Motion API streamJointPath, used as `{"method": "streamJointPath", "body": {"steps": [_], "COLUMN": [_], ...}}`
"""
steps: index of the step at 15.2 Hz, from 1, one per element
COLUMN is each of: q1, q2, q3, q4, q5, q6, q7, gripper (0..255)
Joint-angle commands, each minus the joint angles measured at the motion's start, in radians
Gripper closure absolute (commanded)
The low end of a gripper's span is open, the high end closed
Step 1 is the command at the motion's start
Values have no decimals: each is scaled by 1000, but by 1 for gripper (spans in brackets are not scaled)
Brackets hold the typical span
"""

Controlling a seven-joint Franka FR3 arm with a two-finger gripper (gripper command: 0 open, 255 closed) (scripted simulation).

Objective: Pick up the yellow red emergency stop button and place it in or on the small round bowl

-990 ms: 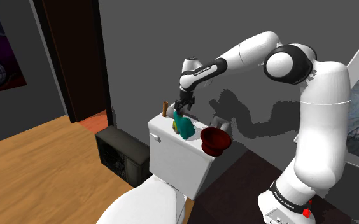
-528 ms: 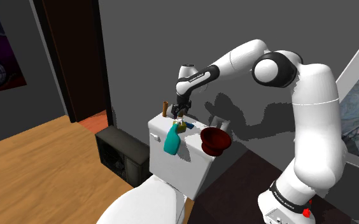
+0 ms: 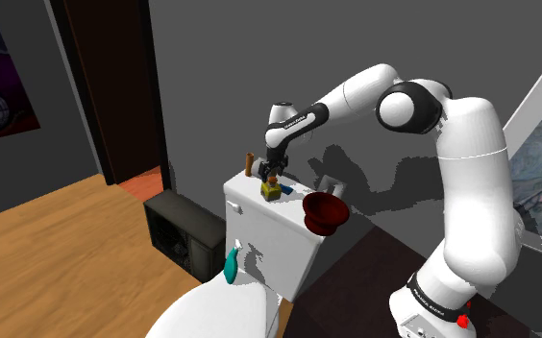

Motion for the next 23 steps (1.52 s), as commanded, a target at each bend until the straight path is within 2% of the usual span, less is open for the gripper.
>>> {"method": "streamJointPath", "body": {"steps": [1, 2, 3, 12, 23], "q1": [0, 0, 0, 0, 0], "q2": [0, 0, 0, 0, -91], "q3": [0, 0, 0, 0, 1], "q4": [0, 0, 0, 0, 14], "q5": [0, 0, 0, 0, 1], "q6": [0, 0, 0, 0, -106], "q7": [0, 0, 0, 0, -2], "gripper": [0, 0, 255, 255, 255]}}
